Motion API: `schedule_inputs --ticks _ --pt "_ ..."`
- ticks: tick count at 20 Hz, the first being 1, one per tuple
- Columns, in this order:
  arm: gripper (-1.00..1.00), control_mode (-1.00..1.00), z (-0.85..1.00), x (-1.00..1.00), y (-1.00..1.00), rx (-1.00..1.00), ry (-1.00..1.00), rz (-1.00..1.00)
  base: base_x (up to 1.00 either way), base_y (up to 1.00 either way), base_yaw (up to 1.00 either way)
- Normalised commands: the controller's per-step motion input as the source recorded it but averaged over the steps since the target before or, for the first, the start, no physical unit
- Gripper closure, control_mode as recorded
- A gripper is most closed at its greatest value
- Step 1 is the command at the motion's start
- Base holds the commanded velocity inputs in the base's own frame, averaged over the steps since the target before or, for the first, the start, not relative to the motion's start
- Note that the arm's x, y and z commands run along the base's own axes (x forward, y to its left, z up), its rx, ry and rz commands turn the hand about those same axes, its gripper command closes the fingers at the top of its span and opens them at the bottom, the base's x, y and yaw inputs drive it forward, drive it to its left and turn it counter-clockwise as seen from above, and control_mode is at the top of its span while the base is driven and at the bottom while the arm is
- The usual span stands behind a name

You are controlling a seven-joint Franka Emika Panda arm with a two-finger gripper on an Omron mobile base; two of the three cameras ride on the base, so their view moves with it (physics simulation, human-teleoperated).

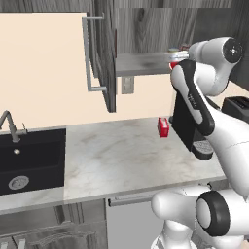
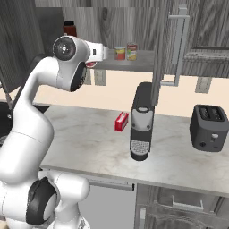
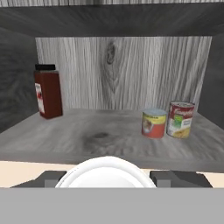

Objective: Pick the cans from the counter and place them in their designated side in the cabinet.

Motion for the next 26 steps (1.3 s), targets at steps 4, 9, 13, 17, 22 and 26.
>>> schedule_inputs --ticks 4,9,13,17,22,26 --pt "1.0 -1.0 0.0 0.18 -0.03 0.0 0.02 0.0 0.0 0.0 0.0" --pt "1.0 -1.0 0.0 0.2 -0.04 0.0 0.03 0.0 0.0 0.0 0.0" --pt "1.0 -1.0 0.0 0.21 -0.02 0.0 0.02 0.0 0.0 0.0 0.0" --pt "1.0 -1.0 0.0 0.21 0.0 0.0 0.0 0.0 0.0 0.0 0.0" --pt "1.0 -1.0 0.0 0.2 -0.04 0.0 0.0 0.0 0.0 0.0 0.0" --pt "1.0 -1.0 0.0 0.15 -0.1 0.0 0.0 0.0 0.0 0.0 0.0"
